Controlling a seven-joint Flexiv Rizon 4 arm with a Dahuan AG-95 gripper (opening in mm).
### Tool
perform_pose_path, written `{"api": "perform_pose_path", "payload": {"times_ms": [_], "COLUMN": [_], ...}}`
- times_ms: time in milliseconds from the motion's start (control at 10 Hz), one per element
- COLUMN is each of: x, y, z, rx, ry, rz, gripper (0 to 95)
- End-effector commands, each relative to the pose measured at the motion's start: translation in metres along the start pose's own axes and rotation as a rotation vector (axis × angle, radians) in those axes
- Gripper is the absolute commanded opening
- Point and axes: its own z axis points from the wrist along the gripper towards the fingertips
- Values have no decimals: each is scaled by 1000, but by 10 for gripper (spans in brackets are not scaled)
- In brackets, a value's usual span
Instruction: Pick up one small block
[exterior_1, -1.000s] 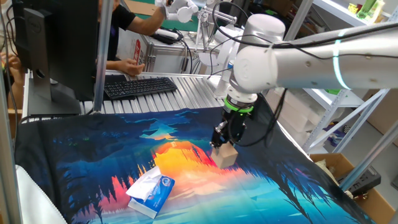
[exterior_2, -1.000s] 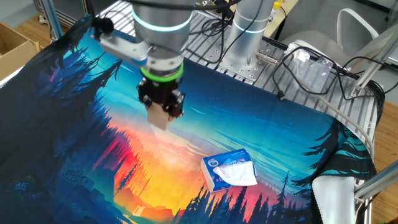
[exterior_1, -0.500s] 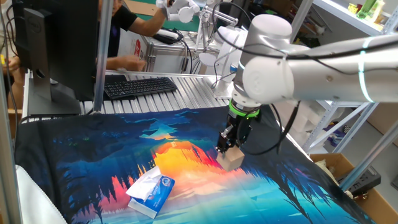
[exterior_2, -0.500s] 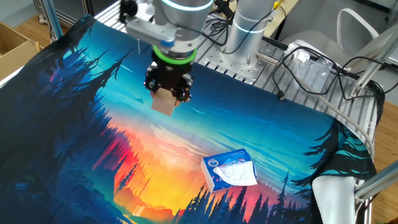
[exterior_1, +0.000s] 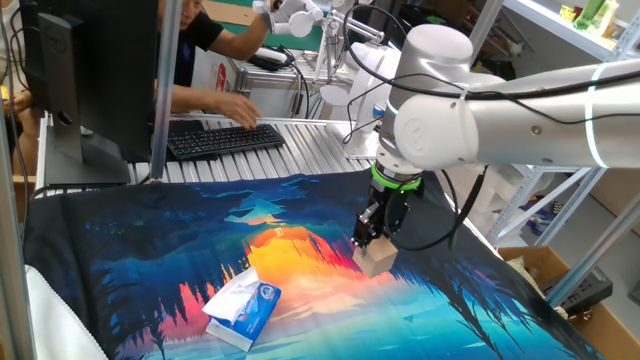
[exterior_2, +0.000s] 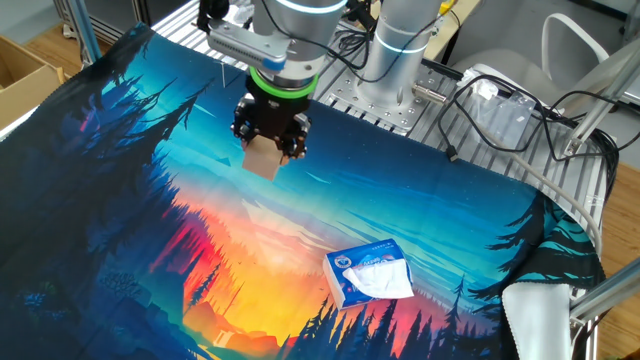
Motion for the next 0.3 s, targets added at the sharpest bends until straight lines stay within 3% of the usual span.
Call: {"api": "perform_pose_path", "payload": {"times_ms": [100, 300], "x": [0, 0], "y": [-1, -1], "z": [0, 0], "rx": [16, 27], "ry": [1, 4], "rz": [1, 1], "gripper": [0, 0]}}
